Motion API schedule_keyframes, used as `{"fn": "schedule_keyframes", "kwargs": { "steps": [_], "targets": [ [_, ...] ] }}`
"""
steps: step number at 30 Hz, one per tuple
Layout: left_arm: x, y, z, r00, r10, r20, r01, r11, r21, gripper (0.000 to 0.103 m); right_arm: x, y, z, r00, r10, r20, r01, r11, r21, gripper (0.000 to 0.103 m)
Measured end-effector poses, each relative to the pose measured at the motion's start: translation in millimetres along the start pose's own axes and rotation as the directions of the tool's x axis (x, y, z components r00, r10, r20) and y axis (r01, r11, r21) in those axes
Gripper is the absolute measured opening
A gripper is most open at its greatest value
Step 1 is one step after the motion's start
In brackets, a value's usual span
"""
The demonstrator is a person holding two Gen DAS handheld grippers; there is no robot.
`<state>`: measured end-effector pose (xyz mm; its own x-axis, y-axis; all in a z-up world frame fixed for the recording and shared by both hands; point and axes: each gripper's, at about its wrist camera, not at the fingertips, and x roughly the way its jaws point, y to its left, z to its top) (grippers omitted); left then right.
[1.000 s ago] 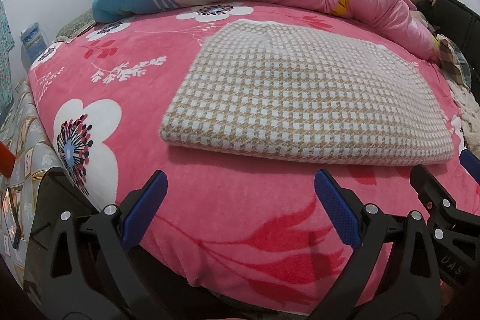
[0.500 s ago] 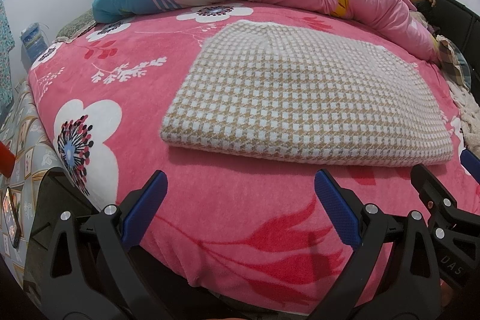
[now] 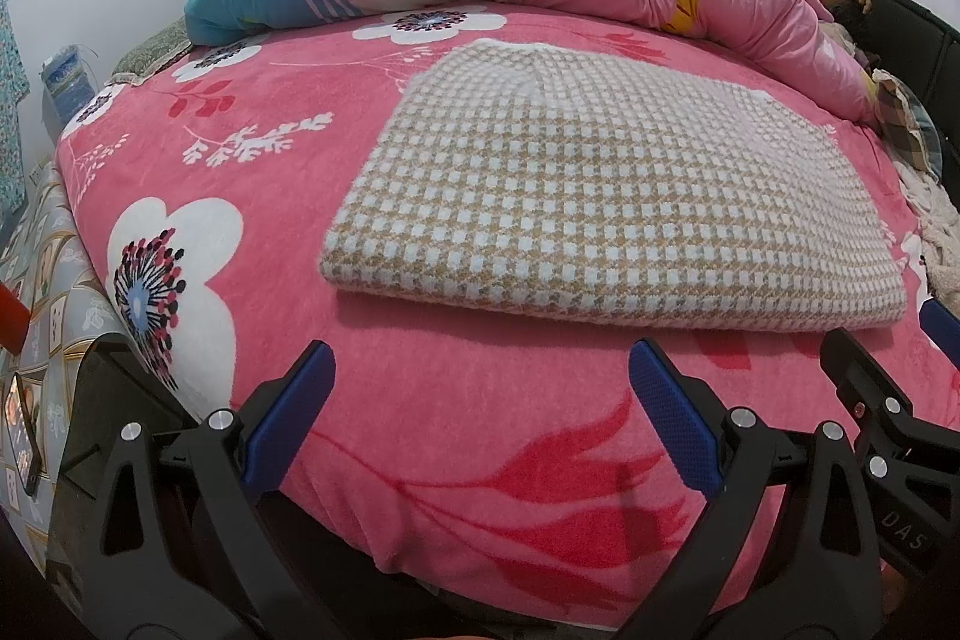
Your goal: Fold large clothes
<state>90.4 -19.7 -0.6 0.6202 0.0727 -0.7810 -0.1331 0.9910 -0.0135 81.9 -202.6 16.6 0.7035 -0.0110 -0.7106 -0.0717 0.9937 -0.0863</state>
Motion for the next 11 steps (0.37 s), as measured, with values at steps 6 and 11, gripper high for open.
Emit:
{"fn": "schedule_keyframes", "kwargs": {
  "steps": [6, 11],
  "targets": [
    [-0.2, -0.1, 0.0, 1.000, 0.001, 0.001, -0.001, 1.000, 0.000, 0.095, 0.2, 0.3, -0.2, 1.000, -0.001, 0.000, 0.001, 1.000, 0.001, 0.096],
    [-0.3, -0.1, -0.1, 1.000, 0.000, 0.000, 0.000, 1.000, -0.001, 0.095, 0.3, 0.1, -0.2, 1.000, -0.001, 0.000, 0.001, 1.000, 0.001, 0.096]
  ]
}}
